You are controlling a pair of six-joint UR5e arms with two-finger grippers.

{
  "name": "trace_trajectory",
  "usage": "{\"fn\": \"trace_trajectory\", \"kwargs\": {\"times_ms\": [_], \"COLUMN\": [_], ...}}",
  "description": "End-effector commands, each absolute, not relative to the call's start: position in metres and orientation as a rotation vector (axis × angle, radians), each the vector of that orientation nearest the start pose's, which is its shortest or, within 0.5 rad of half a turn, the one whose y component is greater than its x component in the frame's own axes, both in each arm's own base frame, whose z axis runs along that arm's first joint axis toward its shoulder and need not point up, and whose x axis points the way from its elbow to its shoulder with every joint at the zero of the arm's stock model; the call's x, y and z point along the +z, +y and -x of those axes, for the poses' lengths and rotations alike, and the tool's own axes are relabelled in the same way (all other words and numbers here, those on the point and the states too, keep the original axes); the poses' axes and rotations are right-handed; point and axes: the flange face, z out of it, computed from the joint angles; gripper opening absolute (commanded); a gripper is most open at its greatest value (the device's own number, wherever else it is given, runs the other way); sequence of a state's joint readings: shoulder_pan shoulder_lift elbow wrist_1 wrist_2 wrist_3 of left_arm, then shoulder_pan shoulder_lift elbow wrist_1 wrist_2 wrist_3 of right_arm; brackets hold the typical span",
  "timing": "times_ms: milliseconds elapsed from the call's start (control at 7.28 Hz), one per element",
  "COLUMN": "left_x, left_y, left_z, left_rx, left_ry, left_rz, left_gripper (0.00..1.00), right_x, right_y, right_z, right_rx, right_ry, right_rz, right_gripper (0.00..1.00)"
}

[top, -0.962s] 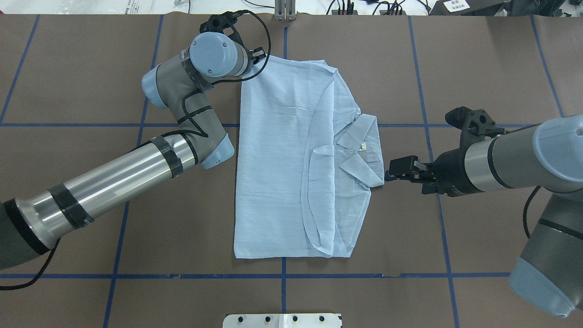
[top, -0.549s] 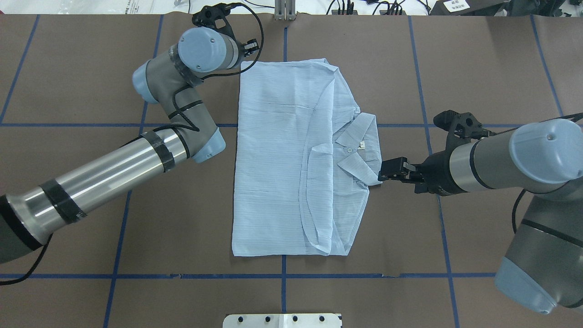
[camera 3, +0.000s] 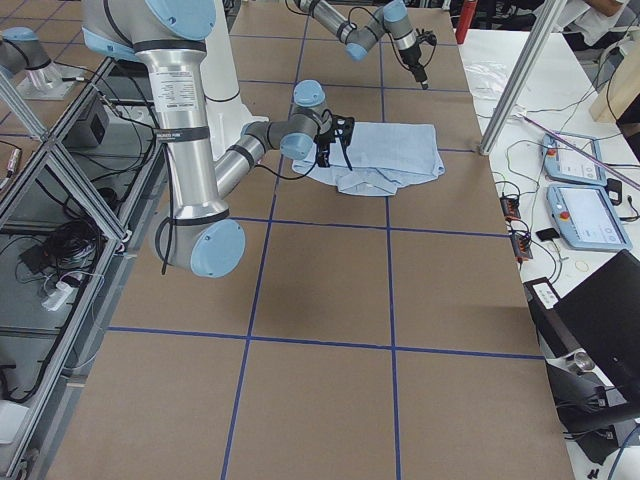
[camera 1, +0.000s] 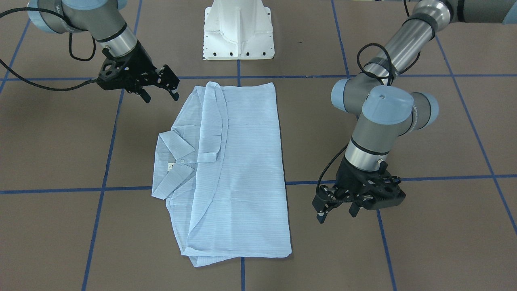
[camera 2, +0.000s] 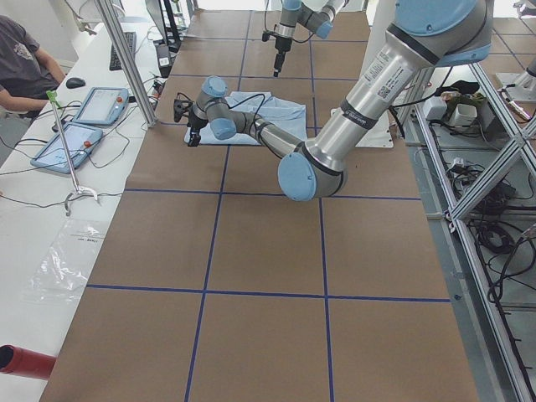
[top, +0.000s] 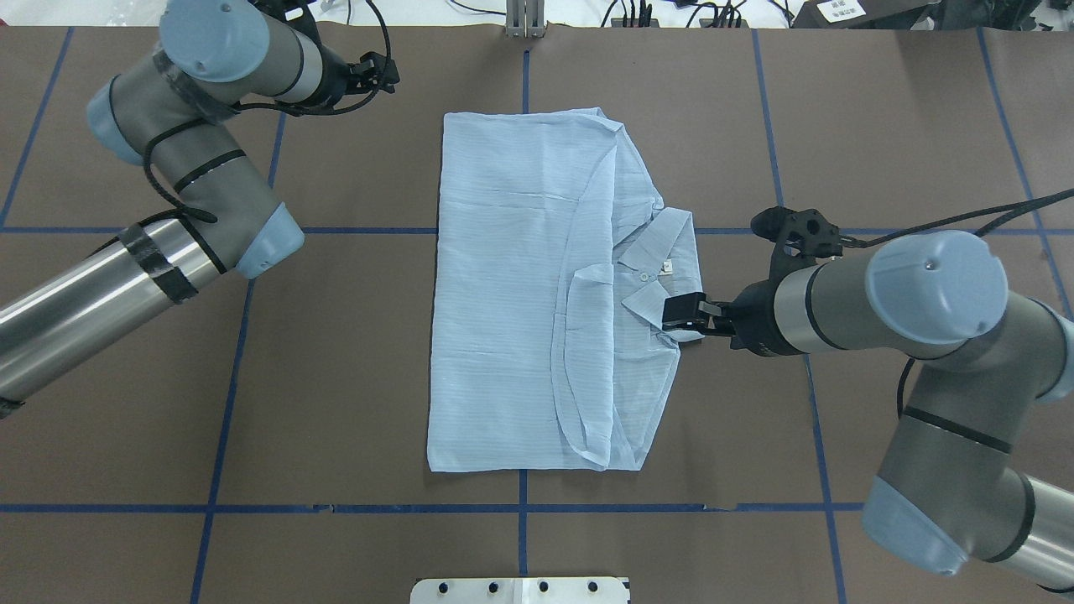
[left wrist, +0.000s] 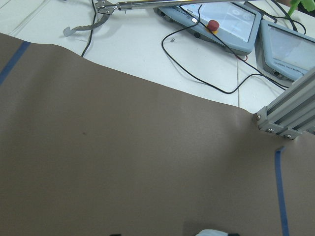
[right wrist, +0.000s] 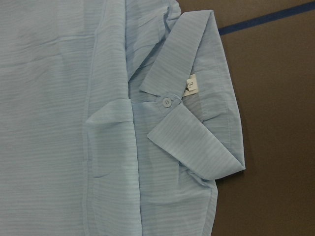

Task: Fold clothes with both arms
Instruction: 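Release the collar and move the right gripper to the shirt's near edge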

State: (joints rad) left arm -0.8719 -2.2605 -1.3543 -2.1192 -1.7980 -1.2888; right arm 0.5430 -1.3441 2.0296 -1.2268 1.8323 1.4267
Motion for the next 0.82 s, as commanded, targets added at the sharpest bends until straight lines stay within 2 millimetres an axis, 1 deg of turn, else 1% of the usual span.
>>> {"fn": "trace_trajectory", "kwargs": {"times_ms": [0,137,275,412,549,687], "left_x": [0.257,0.258,0.251,0.251,0.253,0.252], "left_y": [-0.576,-0.538,-0.517,-0.51,-0.51,-0.509], "left_z": [-0.376,-0.38,-0.378,-0.378,-0.378,-0.379], "left_rx": [-0.368,-0.325,-0.311,-0.303,-0.303,-0.303], "left_ry": [0.959,0.986,1.011,1.016,1.013,1.015], "left_rz": [-0.297,-0.288,-0.284,-0.283,-0.281,-0.28], "left_gripper": [1.0,1.0,1.0,1.0,1.0,1.0], "right_x": [0.266,0.27,0.273,0.269,0.254,0.248], "right_y": [-0.346,-0.316,-0.29,-0.275,-0.278,-0.282], "right_z": [0.455,0.483,0.5,0.515,0.548,0.563], "right_rx": [0.076,0.035,-0.021,-0.052,-0.088,-0.114], "right_ry": [-0.908,-0.857,-0.835,-0.82,-0.798,-0.777], "right_rz": [-0.206,-0.263,-0.279,-0.288,-0.32,-0.325], "right_gripper": [1.0,1.0,1.0,1.0,1.0,1.0]}}
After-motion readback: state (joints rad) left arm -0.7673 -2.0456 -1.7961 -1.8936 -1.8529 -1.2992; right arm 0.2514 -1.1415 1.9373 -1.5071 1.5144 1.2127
